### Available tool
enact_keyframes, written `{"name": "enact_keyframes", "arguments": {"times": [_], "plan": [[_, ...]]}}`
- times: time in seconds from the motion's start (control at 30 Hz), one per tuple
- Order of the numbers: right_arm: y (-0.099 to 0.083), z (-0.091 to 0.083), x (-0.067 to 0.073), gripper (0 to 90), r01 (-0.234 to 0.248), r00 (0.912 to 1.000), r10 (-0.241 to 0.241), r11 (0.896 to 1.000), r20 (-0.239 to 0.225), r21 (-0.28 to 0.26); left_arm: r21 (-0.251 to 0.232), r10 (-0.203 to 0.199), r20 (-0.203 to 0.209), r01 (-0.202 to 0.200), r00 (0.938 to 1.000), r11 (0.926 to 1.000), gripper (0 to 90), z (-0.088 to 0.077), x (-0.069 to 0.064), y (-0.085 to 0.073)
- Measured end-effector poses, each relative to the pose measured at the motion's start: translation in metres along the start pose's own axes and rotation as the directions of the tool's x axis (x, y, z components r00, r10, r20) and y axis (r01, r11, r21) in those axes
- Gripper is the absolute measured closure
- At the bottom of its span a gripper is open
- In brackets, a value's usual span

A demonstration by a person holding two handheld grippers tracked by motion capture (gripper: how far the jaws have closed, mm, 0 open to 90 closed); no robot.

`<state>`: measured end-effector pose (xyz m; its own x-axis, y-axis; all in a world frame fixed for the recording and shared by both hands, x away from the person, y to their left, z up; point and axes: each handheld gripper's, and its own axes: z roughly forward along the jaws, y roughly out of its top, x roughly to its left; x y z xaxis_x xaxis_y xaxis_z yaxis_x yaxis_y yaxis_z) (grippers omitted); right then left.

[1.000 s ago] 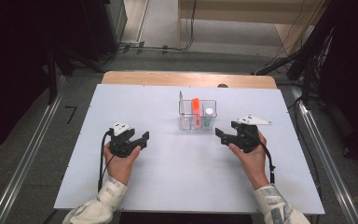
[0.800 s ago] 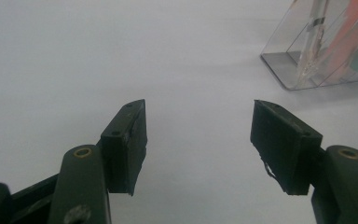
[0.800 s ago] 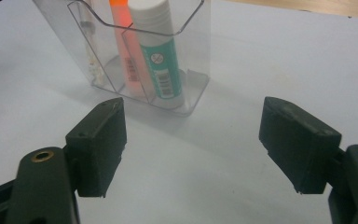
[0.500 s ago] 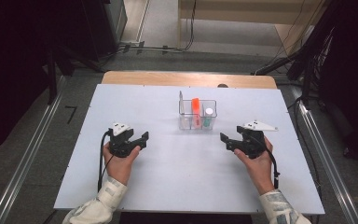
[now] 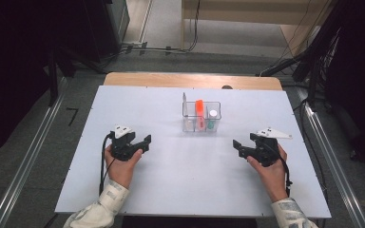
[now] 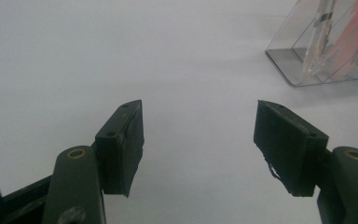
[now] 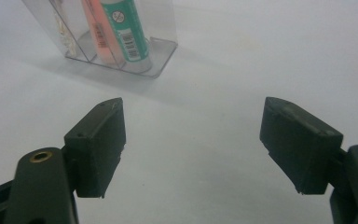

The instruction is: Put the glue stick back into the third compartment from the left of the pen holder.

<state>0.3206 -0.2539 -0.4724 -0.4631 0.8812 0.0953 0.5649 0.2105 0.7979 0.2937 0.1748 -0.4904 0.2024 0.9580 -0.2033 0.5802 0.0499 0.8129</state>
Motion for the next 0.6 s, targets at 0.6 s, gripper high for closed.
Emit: {"name": "enact_keyframes", "arguments": {"times": [0.6], "plan": [[-0.017, -0.021, -0.022, 21.3, -0.028, 0.9973, 0.026, 0.999, 0.068, 0.022, 0.006, -0.004, -0.008, 0.004, 1.0000, 1.0000, 31.6, -0.002, 0.004, -0.001]]}}
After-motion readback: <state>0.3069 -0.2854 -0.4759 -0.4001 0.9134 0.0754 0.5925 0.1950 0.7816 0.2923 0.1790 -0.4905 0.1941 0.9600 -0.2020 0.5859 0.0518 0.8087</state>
